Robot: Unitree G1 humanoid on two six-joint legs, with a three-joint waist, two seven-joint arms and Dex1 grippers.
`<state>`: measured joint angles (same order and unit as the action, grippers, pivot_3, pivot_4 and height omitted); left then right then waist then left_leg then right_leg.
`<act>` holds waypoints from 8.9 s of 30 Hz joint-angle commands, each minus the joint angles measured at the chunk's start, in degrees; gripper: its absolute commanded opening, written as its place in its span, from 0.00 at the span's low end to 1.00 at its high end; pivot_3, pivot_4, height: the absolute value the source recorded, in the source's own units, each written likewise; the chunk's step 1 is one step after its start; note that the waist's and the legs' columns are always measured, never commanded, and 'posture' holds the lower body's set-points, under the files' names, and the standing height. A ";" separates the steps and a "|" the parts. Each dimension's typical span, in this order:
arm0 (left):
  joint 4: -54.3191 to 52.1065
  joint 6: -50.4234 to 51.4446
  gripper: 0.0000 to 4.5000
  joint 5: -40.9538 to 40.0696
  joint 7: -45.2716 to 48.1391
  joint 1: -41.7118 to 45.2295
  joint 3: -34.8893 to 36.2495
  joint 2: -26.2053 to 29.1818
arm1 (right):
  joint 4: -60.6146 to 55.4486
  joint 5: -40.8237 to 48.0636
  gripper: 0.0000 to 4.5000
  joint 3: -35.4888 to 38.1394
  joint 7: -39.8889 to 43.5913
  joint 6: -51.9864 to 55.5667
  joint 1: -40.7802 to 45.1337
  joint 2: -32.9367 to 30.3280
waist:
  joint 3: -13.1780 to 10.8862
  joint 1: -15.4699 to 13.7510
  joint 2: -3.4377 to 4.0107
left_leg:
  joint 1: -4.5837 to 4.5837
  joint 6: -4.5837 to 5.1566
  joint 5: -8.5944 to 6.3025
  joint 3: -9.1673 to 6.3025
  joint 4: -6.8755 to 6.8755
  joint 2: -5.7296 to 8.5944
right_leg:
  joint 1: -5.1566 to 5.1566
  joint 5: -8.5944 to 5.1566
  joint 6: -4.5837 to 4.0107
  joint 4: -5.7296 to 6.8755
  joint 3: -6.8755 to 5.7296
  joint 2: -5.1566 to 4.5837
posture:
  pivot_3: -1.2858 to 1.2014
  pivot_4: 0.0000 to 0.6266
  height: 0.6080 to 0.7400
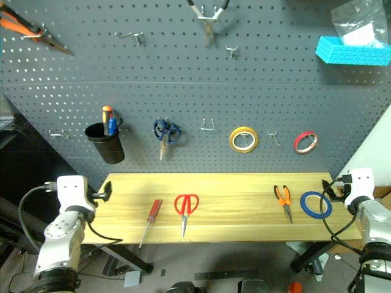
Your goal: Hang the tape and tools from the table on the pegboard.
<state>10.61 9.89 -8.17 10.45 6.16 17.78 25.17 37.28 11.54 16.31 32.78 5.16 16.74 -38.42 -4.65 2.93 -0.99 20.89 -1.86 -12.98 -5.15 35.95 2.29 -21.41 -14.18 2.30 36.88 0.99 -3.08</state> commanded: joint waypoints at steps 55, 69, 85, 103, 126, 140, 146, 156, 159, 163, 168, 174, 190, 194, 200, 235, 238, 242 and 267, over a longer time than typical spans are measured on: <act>-33.72 16.04 1.00 -8.07 35.63 7.19 -27.79 6.46 | 31.87 -14.91 0.08 -15.09 -2.90 11.91 24.06 4.73 | -9.33 0.28 -0.56 | 1.85 0.18 -0.08 0.26 0.23 0.00 | -1.78 0.40 0.11 0.09 0.12 -0.02 | 0.50 0.37 1.00; -33.66 14.99 1.00 -9.94 35.20 10.46 -25.41 4.51 | -58.61 -13.99 0.08 -9.14 -8.45 32.53 -12.30 4.21 | -9.42 0.49 -0.26 | 2.00 0.14 -0.10 0.13 0.15 -0.07 | -2.02 0.21 0.44 0.18 0.07 -0.03 | 0.47 0.38 1.00; -30.38 13.64 1.00 -9.30 35.26 13.49 -26.35 2.82 | -53.02 -20.41 0.08 -16.13 -21.57 14.10 3.45 17.67 | -9.45 0.55 -0.35 | 2.02 0.10 -0.05 0.16 0.22 -0.03 | -2.01 0.38 0.34 0.12 0.04 -0.03 | 0.47 0.37 1.00; -30.52 17.36 1.00 -15.35 34.90 13.88 -24.17 -0.40 | -48.31 -23.54 0.81 -21.36 -21.32 1.70 -1.65 16.90 | -9.43 0.40 -0.33 | 2.04 0.12 -0.07 0.17 0.16 -0.01 | -2.08 0.46 0.21 0.22 0.05 -0.05 | 0.48 0.34 1.00; -19.44 7.05 1.00 -7.11 43.92 15.92 -25.03 8.78 | -8.80 -13.13 0.98 -4.23 -30.27 34.82 17.99 25.35 | -9.40 1.52 -0.31 | 2.05 0.18 0.15 0.38 0.09 -0.06 | -2.22 0.79 -0.04 0.22 0.13 -0.02 | 0.48 0.33 1.00; -21.03 8.71 1.00 -7.40 43.35 14.81 -24.65 8.54 | 22.13 -10.38 0.98 -3.52 -28.68 24.29 29.90 21.47 | -9.40 1.82 -0.32 | 2.01 0.19 0.16 0.46 0.18 -0.07 | -2.18 0.80 -0.02 0.28 0.19 0.01 | 0.49 0.34 1.00; -21.26 8.93 1.00 -7.94 42.54 13.72 -23.82 8.67 | 28.79 -8.75 0.64 -2.90 -28.26 22.54 31.87 20.57 | -9.38 1.82 -0.34 | 1.99 0.19 0.16 0.45 0.17 -0.07 | -2.14 0.81 -0.01 0.27 0.19 0.01 | 0.49 0.33 1.00; -22.73 11.19 1.00 -10.97 38.44 9.82 -17.29 8.69 | 6.71 -6.06 0.41 -5.70 -27.58 28.98 27.29 24.93 | -9.31 1.88 -0.44 | 1.96 0.19 0.16 0.44 0.22 -0.10 | -2.15 0.81 -0.01 0.33 0.20 0.01 | 0.50 0.34 1.00; -23.94 11.75 1.00 -12.15 36.08 7.37 -13.66 8.48 | -25.06 -3.69 0.40 -9.97 -28.45 41.44 17.05 30.13 | -9.30 1.77 -0.40 | 2.05 0.18 0.15 0.34 0.16 -0.17 | -2.40 0.81 -0.01 0.58 0.22 0.02 | 0.50 0.34 1.00; -24.52 12.51 1.00 -13.32 34.53 5.90 -11.09 8.51 | -48.89 -3.32 0.40 -16.38 -29.85 50.70 8.44 34.55 | -9.31 1.59 -0.38 | 2.31 0.16 0.15 0.14 0.16 -0.14 | -2.87 0.74 0.01 0.90 0.29 -0.01 | 0.50 0.34 1.00; -25.24 12.79 1.00 -14.07 33.21 5.06 -9.82 8.24 | -59.65 -5.23 0.40 -21.65 -30.68 51.37 6.64 35.00 | -9.30 1.30 -0.38 | 2.20 0.15 0.18 0.18 0.37 -0.06 | -2.67 0.72 0.04 0.83 0.32 -0.03 | 0.50 0.33 1.00; -26.53 13.36 1.00 -16.24 31.04 3.67 -6.73 7.94 | -67.03 -7.51 0.40 -26.56 -29.08 44.93 10.96 33.05 | -9.30 1.18 -0.39 | 2.20 0.15 0.19 0.17 0.54 -0.13 | -2.68 0.60 0.26 0.90 0.29 0.00 | 0.50 0.32 1.00; -27.90 15.60 1.00 -24.57 25.44 8.18 -0.55 5.97 | -42.86 -7.95 0.34 -21.94 -31.97 25.05 40.82 43.67 | -9.23 1.01 -0.48 | 2.20 0.09 0.20 0.16 0.48 -0.09 | -2.75 0.80 -0.07 1.01 0.25 -0.01 | 0.51 0.30 1.00; -28.62 16.20 1.00 -25.00 25.04 8.93 -0.67 6.59 | -29.59 -8.66 0.09 -20.33 -32.75 14.06 47.82 45.22 | -9.23 0.70 -0.49 | 2.19 0.09 0.20 0.15 0.35 -0.09 | -2.79 0.80 -0.07 1.01 0.22 -0.01 | 0.52 0.29 1.00; -29.92 16.50 1.00 -24.55 24.54 9.97 -1.74 6.47 | -15.90 -9.72 0.05 -19.47 -32.81 2.91 52.02 44.55 | -9.22 -0.04 -0.49 | 2.19 0.01 0.24 0.23 0.16 -0.09 | -2.80 0.81 -0.10 0.94 0.15 0.00 | 0.54 0.28 1.00; -28.21 16.56 1.00 -24.39 27.56 14.18 -6.69 4.73 | -33.02 -3.97 0.05 -16.01 -29.67 22.45 46.01 39.83 | -9.22 -0.82 -0.49 | 2.23 -0.11 0.32 0.29 0.15 -0.10 | -2.82 0.82 -0.13 0.98 0.08 0.00 | 0.51 0.29 1.00; -28.21 16.54 1.00 -24.25 27.55 14.18 -6.98 4.43 | -32.73 -3.96 0.05 -16.48 -29.42 22.99 45.63 40.24 | -9.23 -0.77 -0.49 | 2.23 -0.11 0.33 0.30 0.16 -0.10 | -2.82 0.82 -0.13 0.98 0.08 0.00 | 0.51 0.29 1.00; -28.18 16.47 1.00 -24.18 27.41 14.25 -7.34 4.16 | -31.81 -3.62 0.04 -16.48 -29.09 23.50 46.07 40.75 | -9.23 -0.64 -0.49 | 2.23 -0.11 0.32 0.29 0.15 -0.10 | -2.82 0.82 -0.13 0.98 0.08 0.00 | 0.51 0.29 1.00; -27.40 15.65 1.00 -23.07 26.21 15.01 -8.55 2.79 | -20.44 -7.10 0.63 -18.34 -23.68 20.51 52.17 37.30 | -9.23 -0.03 -0.49 | 2.23 -0.10 0.32 0.29 0.15 -0.10 | -2.82 0.82 -0.13 0.97 0.07 0.00 | 0.51 0.30 1.00</act>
<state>-15.53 26.79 -31.32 36.83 20.32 9.21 28.04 21.50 3.59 -3.31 8.32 26.35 66.42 -0.42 -13.88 2.90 -1.49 23.12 -1.96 -12.66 -4.86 36.10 2.20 -24.22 -13.36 2.16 37.85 1.05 -3.07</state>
